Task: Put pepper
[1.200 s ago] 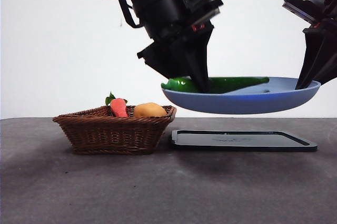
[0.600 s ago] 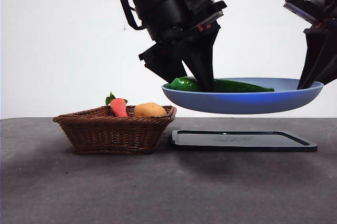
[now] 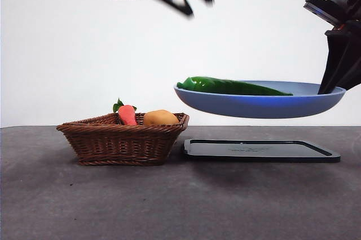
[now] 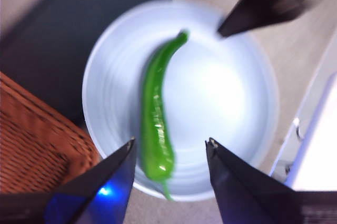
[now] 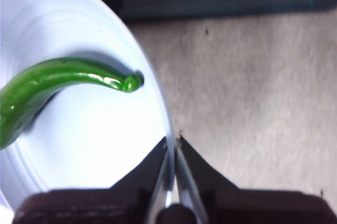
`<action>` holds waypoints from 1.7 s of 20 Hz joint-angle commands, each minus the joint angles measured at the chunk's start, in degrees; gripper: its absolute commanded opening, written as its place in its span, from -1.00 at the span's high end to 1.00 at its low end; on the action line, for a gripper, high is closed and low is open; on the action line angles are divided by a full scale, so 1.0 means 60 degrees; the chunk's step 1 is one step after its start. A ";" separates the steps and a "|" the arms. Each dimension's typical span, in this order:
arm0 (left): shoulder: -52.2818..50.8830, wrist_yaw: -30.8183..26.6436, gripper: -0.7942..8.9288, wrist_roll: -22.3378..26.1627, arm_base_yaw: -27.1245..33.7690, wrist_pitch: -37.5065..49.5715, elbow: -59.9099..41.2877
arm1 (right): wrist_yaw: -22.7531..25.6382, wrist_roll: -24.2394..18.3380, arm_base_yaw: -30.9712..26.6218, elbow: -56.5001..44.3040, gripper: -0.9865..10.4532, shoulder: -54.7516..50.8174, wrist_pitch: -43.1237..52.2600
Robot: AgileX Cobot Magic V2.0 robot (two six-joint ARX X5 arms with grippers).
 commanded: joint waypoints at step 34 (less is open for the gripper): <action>-0.2787 -0.0025 0.36 -0.0255 0.0113 -0.0565 0.0189 | 0.0423 0.0426 -0.1406 0.4728 0.50 0.5876 0.0718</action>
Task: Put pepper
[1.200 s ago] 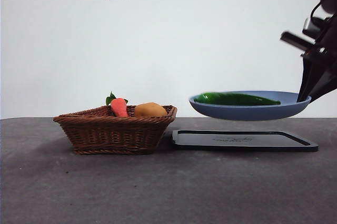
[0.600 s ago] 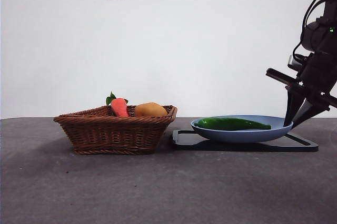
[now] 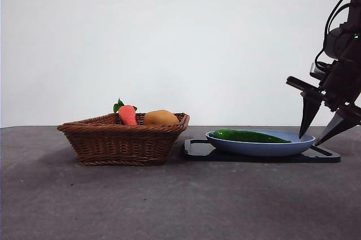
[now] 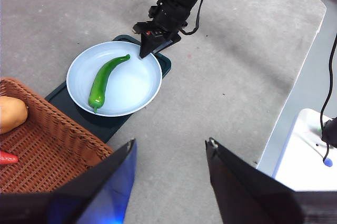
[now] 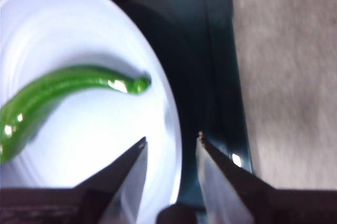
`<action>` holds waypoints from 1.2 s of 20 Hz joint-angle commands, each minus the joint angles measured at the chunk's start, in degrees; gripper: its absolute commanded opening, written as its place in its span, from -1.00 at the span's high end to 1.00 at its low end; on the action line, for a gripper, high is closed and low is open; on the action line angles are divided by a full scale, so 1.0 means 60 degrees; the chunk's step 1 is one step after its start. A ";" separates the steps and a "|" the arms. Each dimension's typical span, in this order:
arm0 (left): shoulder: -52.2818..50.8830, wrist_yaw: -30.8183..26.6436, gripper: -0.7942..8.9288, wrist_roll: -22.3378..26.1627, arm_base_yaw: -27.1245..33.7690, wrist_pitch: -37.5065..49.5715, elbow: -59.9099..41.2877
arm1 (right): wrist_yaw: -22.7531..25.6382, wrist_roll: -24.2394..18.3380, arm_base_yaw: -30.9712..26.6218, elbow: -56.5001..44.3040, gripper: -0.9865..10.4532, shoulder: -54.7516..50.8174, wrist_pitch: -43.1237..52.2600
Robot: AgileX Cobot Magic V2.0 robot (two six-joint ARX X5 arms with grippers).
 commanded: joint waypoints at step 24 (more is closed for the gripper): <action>0.0091 0.0018 0.73 -0.0058 -0.0058 -0.0211 0.0189 | 0.0018 -0.2965 0.2302 0.0226 0.83 -0.9530 -0.6921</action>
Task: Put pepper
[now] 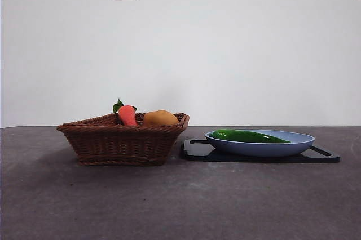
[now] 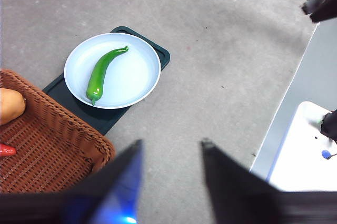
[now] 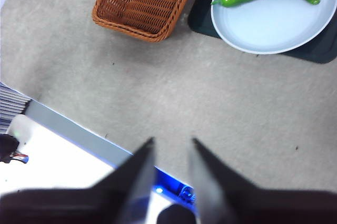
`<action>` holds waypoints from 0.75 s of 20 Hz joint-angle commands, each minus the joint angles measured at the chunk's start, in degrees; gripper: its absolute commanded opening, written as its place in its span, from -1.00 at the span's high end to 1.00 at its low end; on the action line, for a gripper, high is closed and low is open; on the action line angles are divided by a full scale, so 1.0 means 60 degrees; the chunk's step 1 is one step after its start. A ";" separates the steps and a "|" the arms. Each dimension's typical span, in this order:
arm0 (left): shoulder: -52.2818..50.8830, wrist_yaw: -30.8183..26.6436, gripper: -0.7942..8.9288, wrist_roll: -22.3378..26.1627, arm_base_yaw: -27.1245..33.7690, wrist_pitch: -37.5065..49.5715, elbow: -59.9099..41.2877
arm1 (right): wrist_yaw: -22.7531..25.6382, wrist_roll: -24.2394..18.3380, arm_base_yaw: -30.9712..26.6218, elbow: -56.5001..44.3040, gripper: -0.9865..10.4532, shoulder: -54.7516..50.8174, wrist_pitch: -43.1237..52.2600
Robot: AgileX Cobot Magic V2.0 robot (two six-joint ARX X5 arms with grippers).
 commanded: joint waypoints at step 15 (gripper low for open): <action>0.0091 0.0018 0.82 -0.0058 -0.0055 0.0463 0.0189 | 0.0022 -0.0277 0.0015 0.0171 0.81 0.0062 -0.0131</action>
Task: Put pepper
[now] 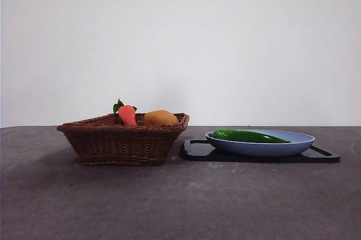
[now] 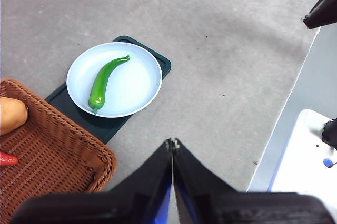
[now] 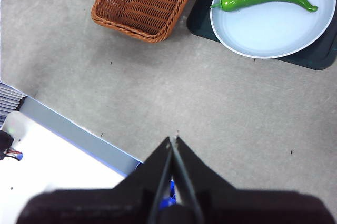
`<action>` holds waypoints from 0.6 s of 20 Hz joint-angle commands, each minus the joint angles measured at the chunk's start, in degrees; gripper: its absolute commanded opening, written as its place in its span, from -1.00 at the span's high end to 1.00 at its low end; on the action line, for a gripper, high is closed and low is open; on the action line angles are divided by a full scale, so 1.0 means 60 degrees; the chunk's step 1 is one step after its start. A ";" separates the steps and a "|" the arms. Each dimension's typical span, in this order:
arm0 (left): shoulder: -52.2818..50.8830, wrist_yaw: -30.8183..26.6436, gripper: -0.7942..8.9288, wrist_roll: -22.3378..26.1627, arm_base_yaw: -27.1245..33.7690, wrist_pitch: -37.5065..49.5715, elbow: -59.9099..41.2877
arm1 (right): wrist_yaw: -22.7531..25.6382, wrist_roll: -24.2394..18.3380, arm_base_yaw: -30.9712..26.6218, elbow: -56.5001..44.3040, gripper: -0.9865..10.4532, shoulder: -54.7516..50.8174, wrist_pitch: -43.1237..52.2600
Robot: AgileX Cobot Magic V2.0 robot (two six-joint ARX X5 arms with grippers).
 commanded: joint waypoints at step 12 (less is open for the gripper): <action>-0.1854 -0.0688 0.82 0.0484 0.3231 0.4652 -0.0885 | 0.0022 0.0018 0.0011 0.0171 0.81 0.0073 -0.0127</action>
